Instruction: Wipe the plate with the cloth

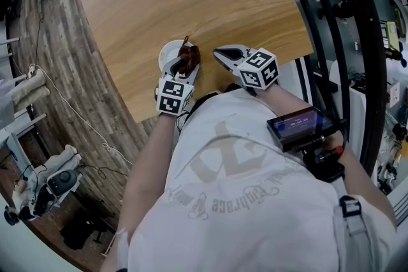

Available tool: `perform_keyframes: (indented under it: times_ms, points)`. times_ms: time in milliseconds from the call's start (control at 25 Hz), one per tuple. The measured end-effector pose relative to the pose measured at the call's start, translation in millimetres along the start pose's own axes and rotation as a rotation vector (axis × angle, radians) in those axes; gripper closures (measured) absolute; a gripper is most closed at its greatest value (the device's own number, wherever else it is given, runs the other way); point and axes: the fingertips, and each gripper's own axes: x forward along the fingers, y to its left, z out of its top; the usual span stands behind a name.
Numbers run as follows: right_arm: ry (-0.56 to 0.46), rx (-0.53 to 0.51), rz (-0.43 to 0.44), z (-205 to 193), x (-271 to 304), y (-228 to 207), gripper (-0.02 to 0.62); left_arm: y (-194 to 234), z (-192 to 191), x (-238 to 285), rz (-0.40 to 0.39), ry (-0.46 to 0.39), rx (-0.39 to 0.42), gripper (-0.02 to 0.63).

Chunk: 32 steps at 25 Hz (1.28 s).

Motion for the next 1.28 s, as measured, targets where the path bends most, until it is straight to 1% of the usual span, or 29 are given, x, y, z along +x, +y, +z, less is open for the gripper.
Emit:
perform_keyframes:
  times_ms: [160, 360, 520, 680, 800, 1040, 1280]
  points:
    - [0.005, 0.003, 0.002, -2, -3, 0, 0.583, -10, 6, 6, -0.017, 0.000, 0.027, 0.437]
    - [0.009, 0.008, 0.001, 0, -3, 2, 0.583, 16, 15, 1, 0.040, -0.005, 0.008, 0.437]
    - [0.014, 0.002, -0.005, 5, -6, -2, 0.583, 41, 15, -5, 0.092, -0.007, -0.055, 0.437]
    - [0.017, -0.015, 0.008, 12, -1, 0, 0.583, 70, 7, -21, 0.164, -0.021, -0.164, 0.437]
    - [0.020, -0.029, 0.024, 16, 2, 3, 0.583, 82, -1, -32, 0.213, -0.034, -0.213, 0.437]
    - [0.042, -0.047, 0.045, 12, 4, 7, 0.583, 91, -12, -47, 0.280, -0.067, -0.260, 0.437]
    - [0.053, -0.094, 0.067, 18, 11, 13, 0.583, 93, -3, -68, 0.320, -0.184, -0.290, 0.437]
